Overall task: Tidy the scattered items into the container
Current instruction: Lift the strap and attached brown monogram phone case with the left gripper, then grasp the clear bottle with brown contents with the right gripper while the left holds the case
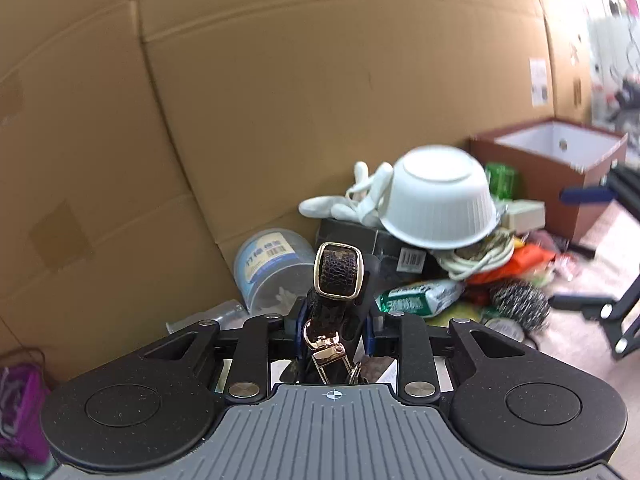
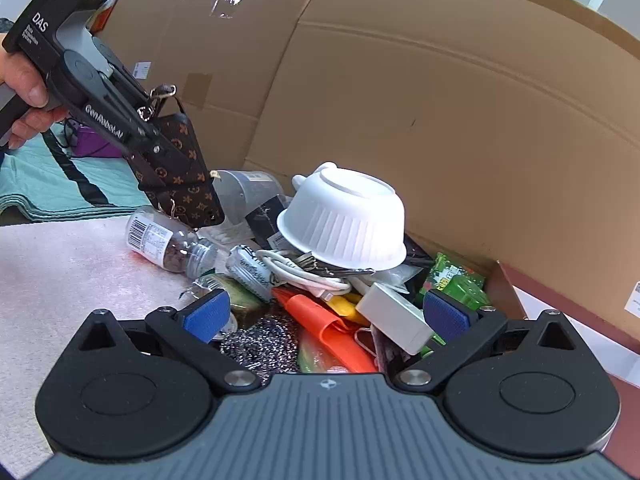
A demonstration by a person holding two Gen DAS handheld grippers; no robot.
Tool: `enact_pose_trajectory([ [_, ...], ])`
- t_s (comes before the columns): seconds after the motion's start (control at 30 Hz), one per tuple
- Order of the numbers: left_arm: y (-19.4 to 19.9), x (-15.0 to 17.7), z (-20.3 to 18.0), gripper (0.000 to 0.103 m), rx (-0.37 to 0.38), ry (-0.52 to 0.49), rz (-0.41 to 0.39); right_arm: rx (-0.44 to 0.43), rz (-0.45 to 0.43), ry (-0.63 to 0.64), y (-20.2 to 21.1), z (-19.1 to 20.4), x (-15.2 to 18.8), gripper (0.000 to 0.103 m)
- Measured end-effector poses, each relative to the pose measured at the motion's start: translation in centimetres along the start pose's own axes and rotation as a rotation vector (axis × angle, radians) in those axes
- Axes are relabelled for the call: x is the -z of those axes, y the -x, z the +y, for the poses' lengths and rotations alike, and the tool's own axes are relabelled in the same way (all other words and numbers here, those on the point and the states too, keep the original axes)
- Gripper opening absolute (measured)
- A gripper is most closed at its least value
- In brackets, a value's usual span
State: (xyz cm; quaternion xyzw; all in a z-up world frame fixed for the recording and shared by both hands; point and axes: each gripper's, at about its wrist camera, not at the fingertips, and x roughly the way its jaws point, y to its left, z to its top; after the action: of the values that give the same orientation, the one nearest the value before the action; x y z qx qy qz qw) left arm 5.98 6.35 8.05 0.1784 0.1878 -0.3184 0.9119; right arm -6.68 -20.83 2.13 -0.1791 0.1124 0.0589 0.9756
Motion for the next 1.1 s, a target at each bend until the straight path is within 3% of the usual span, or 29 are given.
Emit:
enact_pose_trajectory([
  [0.17, 1.1, 0.4, 0.1, 0.023, -0.032, 0.029, -0.006, -0.083, -0.02, 0.074, -0.1, 1.9, -1.1, 0.102],
  [0.3, 2.8, 0.5, 0.6, 0.022, -0.05, 0.052, -0.034, -0.195, -0.079, 0.31, -1.8, 5.8, -3.1, 0.101],
  [0.43, 4.2, 0.9, 1.5, 0.022, -0.074, 0.066, -0.044, -0.346, 0.032, 0.487, -6.7, 9.6, -5.0, 0.091],
  [0.53, 5.2, 1.4, 2.5, 0.022, -0.08, 0.089, -0.058, -0.379, 0.128, 0.562, -10.5, 11.0, -5.7, 0.088],
  [0.87, 5.7, 1.7, 3.6, 0.023, -0.065, 0.11, -0.082, -0.586, 0.351, 0.436, -16.8, 9.6, -9.2, 0.087],
  [0.93, 5.9, 1.9, 3.8, 0.023, -0.069, 0.11, -0.079, -0.621, 0.4, 0.374, -17.5, 8.8, -9.4, 0.082],
  [0.97, 6.0, 2.2, 3.9, 0.023, -0.073, 0.115, -0.077, -0.632, 0.41, 0.355, -17.6, 8.6, -9.5, 0.071],
  [1.1, 6.0, 2.3, 3.8, 0.023, -0.069, 0.121, -0.084, -0.613, 0.402, 0.343, -17.0, 8.3, -9.4, 0.071],
])
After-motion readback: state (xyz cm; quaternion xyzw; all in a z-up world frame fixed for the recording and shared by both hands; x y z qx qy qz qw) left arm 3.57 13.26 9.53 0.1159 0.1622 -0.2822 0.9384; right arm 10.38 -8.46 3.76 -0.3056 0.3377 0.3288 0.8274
